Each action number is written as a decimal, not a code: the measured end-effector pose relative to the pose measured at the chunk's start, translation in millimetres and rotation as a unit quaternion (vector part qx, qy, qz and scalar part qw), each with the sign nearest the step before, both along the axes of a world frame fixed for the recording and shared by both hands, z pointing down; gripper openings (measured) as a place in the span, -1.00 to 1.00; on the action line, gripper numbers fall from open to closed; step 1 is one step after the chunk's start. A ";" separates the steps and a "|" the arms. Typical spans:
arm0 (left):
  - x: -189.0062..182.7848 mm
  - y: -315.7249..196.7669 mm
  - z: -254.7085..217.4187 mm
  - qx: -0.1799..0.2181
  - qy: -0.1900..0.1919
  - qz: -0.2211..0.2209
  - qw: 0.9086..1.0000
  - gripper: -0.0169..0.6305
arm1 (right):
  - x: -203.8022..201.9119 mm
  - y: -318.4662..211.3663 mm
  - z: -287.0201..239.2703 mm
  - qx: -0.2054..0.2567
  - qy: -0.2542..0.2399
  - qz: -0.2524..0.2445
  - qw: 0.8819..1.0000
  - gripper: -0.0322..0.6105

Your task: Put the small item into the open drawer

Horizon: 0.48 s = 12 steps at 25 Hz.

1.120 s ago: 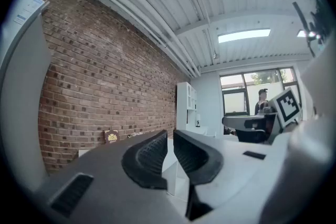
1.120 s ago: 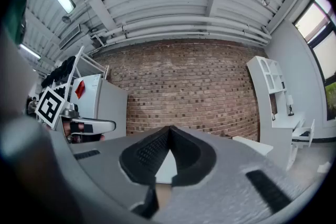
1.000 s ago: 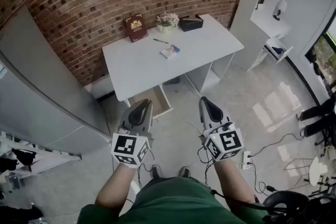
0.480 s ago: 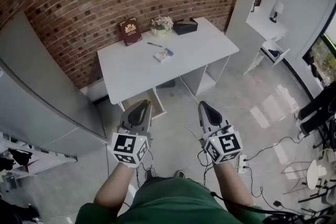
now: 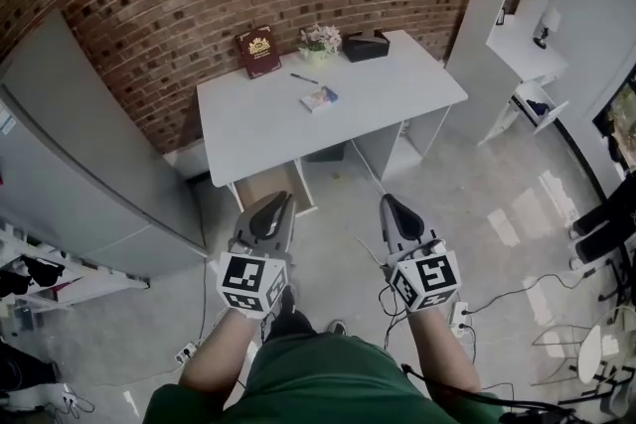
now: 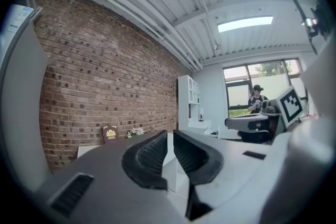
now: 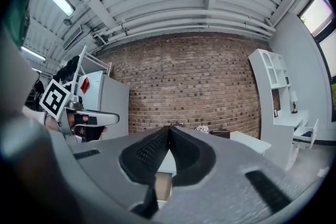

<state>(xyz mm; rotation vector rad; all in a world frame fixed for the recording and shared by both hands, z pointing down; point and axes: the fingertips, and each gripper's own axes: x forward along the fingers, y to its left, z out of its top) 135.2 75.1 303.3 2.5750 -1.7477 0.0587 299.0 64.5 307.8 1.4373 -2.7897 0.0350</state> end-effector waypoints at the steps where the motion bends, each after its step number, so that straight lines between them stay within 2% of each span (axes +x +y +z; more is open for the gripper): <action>1: -0.1 -4.0 0.4 0.000 0.001 -0.002 1.000 -0.84 | 0.7 -3.5 1.1 0.001 0.003 -0.001 1.000 -0.89; 7: 0.7 -36.7 9.0 -0.006 0.005 0.003 1.000 -0.84 | 1.7 -34.7 11.1 -0.008 0.009 0.005 1.000 -0.89; 12: -18.2 -80.8 17.7 -0.012 0.013 0.006 1.000 -0.84 | -13.4 -72.4 15.2 -0.009 0.033 0.011 0.999 -0.89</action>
